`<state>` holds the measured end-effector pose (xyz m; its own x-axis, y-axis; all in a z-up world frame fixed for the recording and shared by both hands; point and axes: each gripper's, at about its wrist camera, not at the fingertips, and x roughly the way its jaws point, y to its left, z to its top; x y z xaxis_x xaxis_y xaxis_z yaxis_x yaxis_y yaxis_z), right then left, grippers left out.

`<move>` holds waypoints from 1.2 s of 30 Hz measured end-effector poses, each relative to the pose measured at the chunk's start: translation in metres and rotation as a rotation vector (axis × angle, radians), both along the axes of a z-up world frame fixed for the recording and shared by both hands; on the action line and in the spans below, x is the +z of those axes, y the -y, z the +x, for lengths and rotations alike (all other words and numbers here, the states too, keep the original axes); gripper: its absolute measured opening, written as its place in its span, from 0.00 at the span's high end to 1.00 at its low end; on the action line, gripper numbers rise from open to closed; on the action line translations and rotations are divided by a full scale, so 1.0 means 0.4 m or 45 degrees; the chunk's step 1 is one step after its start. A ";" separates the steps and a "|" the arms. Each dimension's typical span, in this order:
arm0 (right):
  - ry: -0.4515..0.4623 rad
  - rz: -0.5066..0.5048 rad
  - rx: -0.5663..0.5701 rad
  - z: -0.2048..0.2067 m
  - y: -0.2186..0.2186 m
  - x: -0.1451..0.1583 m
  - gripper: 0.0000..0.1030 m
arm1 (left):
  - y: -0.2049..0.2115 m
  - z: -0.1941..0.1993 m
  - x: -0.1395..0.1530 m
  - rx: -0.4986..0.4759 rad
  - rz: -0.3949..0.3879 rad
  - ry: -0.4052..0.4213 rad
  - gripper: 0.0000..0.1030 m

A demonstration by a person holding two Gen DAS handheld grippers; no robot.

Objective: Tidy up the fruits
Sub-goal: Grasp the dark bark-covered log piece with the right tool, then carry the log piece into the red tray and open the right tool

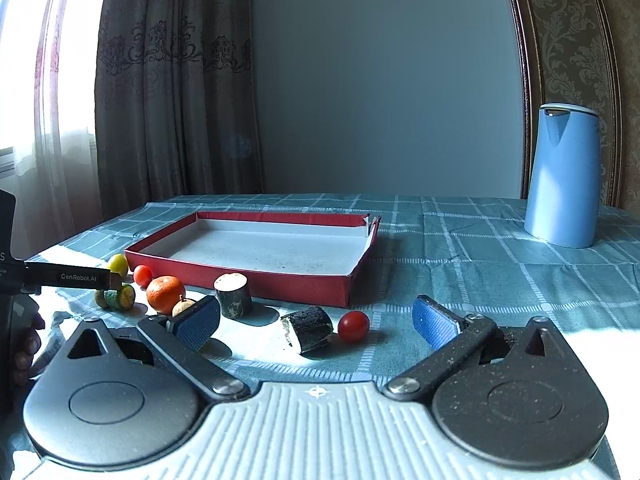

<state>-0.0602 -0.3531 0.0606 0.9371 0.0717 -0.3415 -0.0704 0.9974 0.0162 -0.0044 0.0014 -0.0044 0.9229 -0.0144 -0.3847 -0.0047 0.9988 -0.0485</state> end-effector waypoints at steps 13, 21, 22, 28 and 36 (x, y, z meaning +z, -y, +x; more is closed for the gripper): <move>-0.261 -0.139 0.250 0.190 -0.005 -0.050 0.42 | 0.003 0.002 0.001 -0.001 0.010 -0.032 0.00; -0.287 -0.158 0.220 0.225 0.006 -0.067 0.71 | 0.002 0.003 0.001 -0.001 0.009 -0.044 0.00; -0.286 -0.137 0.222 0.225 0.011 -0.061 0.71 | 0.002 0.003 0.001 -0.001 0.009 -0.045 0.00; -0.176 -0.058 0.215 0.229 -0.002 -0.022 0.71 | 0.005 0.002 0.001 -0.002 0.005 -0.058 0.00; -0.212 -0.018 0.106 0.364 -0.035 0.037 0.71 | 0.005 0.003 0.000 -0.006 -0.009 -0.078 0.00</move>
<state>0.0854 -0.3391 0.0754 0.8586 0.1406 -0.4930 -0.1503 0.9884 0.0203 -0.0033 -0.0006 -0.0045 0.8977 -0.0214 -0.4402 -0.0034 0.9985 -0.0554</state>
